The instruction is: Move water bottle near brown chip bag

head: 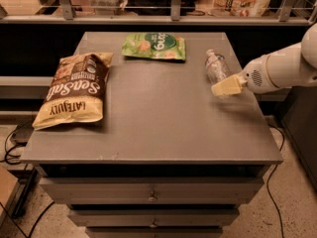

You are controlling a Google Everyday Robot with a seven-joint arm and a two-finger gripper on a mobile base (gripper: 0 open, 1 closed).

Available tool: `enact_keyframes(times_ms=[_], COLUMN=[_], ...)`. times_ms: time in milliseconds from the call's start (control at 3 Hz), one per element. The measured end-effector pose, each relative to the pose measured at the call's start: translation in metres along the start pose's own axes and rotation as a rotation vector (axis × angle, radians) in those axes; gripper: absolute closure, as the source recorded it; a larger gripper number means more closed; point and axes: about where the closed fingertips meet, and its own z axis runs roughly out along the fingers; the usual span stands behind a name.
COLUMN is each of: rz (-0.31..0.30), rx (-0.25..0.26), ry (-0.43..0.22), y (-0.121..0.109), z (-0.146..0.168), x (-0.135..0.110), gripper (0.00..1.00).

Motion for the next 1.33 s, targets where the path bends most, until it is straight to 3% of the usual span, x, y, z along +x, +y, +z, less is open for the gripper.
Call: enact_keyframes(times_ms=[333,667,1333], rz=[-0.069,-0.173,-0.192], rx=[-0.04,-0.125,-0.156], ry=[-0.043,-0.093,-0.104], y=[0.015,0.041,0.047], z=[-0.009,-0.017,-0.018], x=[-0.027,-0.062,-0.067], gripper=[1.0,1.0,1.0])
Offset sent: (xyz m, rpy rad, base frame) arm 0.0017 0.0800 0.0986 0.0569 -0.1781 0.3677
